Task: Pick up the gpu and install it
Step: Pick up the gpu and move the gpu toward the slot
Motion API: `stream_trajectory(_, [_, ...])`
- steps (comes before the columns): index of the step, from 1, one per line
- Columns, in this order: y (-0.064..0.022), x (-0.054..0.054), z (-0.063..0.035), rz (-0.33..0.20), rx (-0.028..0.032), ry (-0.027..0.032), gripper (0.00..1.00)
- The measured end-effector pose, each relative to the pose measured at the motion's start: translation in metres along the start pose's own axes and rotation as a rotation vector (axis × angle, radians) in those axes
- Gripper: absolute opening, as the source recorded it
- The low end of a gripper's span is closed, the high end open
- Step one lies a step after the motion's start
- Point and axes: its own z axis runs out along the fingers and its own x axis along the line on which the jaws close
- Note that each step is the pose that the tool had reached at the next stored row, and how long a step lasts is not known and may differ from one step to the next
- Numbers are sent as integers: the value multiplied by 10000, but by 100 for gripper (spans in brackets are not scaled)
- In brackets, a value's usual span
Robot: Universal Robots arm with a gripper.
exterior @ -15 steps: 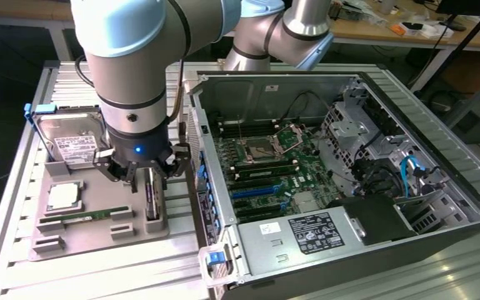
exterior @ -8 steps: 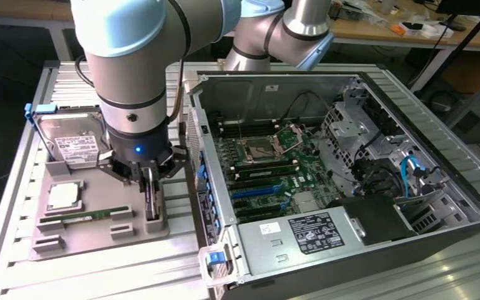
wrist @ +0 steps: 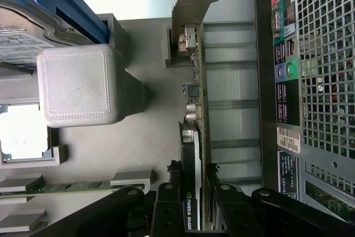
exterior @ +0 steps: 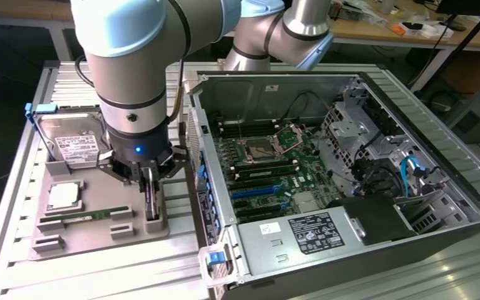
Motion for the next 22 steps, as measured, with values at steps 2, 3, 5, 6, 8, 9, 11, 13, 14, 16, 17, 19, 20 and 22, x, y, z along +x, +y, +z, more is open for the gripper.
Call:
stream_trajectory(2, [0,0,0,0,-3,-2,27])
stream_trajectory(3, [1,0,-9,0,-4,-2,27])
stream_trajectory(5, [2,0,-40,2,-3,0,27])
stream_trajectory(6, [2,-1,-60,0,-4,-2,27])
stream_trajectory(8, [4,-1,-96,0,-4,-5,27])
stream_trajectory(9, [5,-2,-116,0,-4,-6,27])
stream_trajectory(11, [7,-2,-159,0,-3,-5,27])
stream_trajectory(13, [10,-3,-232,0,-4,-6,27])
stream_trajectory(14, [11,-3,-259,0,-4,-6,27])
stream_trajectory(16, [14,-4,-319,0,-4,-6,27])
stream_trajectory(17, [15,-4,-343,0,-4,-7,27])
stream_trajectory(19, [17,-5,-391,0,-4,-6,27])
stream_trajectory(20, [18,-5,-414,0,-4,-7,27])
stream_trajectory(22, [20,-6,-465,0,-6,-8,27])
